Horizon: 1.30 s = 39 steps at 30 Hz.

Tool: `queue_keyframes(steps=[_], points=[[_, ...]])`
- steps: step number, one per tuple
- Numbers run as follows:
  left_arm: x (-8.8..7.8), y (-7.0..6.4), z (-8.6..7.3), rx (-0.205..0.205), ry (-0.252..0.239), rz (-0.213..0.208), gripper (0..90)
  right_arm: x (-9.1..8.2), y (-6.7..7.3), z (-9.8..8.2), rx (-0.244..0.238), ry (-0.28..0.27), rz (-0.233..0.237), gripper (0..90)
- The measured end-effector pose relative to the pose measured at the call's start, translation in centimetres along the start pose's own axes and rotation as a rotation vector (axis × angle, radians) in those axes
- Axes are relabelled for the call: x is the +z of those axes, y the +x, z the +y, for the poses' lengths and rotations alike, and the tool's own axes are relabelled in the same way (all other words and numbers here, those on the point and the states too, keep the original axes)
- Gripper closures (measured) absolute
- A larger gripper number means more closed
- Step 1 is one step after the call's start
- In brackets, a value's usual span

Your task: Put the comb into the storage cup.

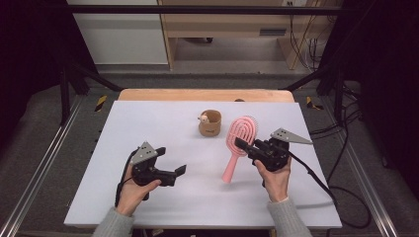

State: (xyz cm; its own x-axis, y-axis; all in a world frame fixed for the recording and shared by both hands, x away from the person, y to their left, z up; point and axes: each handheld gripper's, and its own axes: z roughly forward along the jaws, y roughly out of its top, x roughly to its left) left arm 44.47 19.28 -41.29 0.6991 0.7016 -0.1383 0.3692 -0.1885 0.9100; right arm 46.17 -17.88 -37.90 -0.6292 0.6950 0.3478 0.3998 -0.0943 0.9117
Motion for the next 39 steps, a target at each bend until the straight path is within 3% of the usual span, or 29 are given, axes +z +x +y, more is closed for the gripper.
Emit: queue_keyframes(steps=[12, 39], points=[[-1.6, 2.3, -1.7, -0.007, -0.005, 0.038, 0.0, 0.9, 0.1, 1.3, -0.023, 0.002, -0.020, 64.3], [-4.6, 5.7, -4.6, -0.006, -0.022, 0.115, 0.0, 3.2, -0.2, 4.5, -0.069, -0.018, -0.079, 64.2]])
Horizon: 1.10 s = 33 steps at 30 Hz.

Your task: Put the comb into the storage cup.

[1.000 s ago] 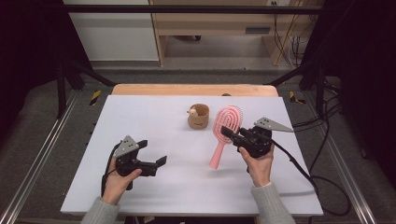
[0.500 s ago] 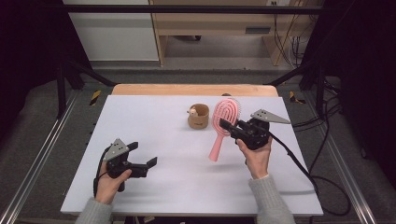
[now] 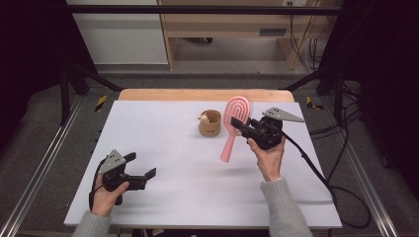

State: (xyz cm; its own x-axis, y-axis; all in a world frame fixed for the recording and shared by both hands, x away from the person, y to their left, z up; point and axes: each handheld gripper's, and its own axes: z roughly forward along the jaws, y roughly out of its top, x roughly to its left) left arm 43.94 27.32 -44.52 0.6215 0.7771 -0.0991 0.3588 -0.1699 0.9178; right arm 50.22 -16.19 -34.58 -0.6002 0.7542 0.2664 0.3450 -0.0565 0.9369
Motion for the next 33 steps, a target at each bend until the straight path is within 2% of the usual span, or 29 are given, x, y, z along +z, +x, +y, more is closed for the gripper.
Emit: queue_keyframes(steps=[10, 33], points=[[-0.5, 1.0, -0.6, -0.009, 0.001, 0.017, 0.0, 0.7, -0.1, 1.4, -0.012, -0.014, -0.022, 64.2], [-0.8, 1.6, -0.9, -0.002, 0.005, 0.034, 0.0, 2.8, 0.0, 4.2, -0.049, -0.030, -0.071, 64.2]])
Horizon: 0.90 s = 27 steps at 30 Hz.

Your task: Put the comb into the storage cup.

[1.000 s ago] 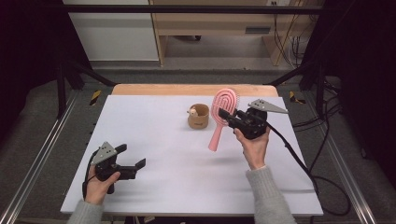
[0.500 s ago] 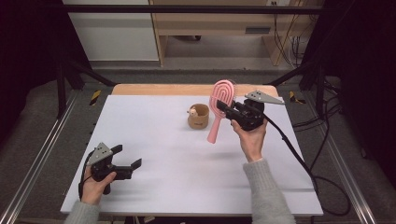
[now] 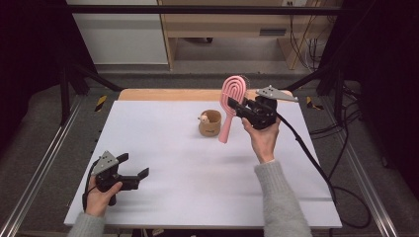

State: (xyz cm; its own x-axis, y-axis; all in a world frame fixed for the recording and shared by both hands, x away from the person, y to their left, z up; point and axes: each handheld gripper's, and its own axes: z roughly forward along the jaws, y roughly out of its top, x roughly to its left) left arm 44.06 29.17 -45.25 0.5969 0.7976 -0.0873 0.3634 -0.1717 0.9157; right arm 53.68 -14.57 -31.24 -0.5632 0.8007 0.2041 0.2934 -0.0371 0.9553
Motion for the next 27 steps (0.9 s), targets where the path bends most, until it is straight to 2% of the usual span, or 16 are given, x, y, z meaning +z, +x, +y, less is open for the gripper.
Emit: queue_keyframes(steps=[18, 27], points=[[0.2, 0.0, -0.1, -0.003, 0.005, -0.006, 0.0, 2.1, -0.3, 1.9, -0.019, -0.010, -0.050, 64.2], [0.2, 0.0, -0.1, -0.005, 0.005, -0.005, 0.0, 3.1, -0.6, 2.3, -0.023, -0.007, -0.072, 64.2]])
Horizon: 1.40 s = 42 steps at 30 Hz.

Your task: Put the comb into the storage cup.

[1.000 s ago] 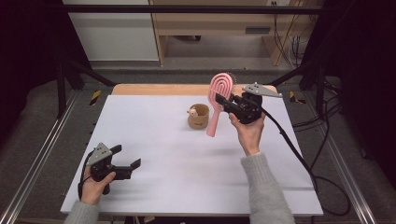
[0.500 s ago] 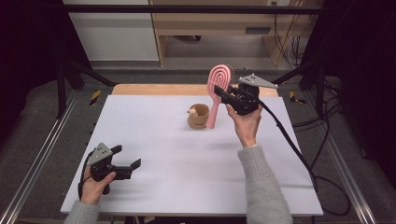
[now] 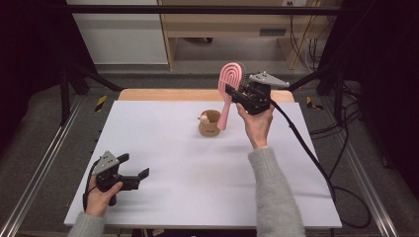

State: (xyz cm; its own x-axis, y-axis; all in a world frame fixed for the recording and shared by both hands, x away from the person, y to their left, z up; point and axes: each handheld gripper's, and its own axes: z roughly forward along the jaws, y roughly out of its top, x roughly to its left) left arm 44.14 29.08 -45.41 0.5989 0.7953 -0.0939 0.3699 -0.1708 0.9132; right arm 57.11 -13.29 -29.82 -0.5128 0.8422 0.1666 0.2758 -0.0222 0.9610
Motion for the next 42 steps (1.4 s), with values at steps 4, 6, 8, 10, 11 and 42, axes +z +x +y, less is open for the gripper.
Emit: queue_keyframes(steps=[4, 6, 8, 10, 11, 42], points=[[0.1, 0.0, 0.0, 0.002, 0.005, 0.000, 0.0, 0.5, -0.1, 0.3, -0.004, -0.002, -0.010, 64.2], [0.1, 0.0, -0.1, 0.002, 0.005, -0.001, 0.0, 0.8, -0.2, 0.4, 0.000, -0.003, -0.015, 64.2], [0.1, 0.0, -0.1, 0.003, 0.009, -0.002, 0.0, 1.0, -0.3, 0.5, 0.003, -0.004, -0.018, 64.2], [0.1, 0.1, -0.1, 0.002, 0.009, -0.001, 0.0, 1.2, -0.4, 0.5, 0.005, -0.005, -0.020, 64.2], [0.1, 0.1, -0.1, 0.002, 0.009, -0.002, 0.0, 1.3, -0.4, 0.5, 0.006, -0.005, -0.022, 64.2], [0.1, 0.1, -0.2, -0.003, 0.008, -0.003, 0.0, 5.0, -1.1, 0.8, 0.020, 0.010, -0.070, 64.1]])
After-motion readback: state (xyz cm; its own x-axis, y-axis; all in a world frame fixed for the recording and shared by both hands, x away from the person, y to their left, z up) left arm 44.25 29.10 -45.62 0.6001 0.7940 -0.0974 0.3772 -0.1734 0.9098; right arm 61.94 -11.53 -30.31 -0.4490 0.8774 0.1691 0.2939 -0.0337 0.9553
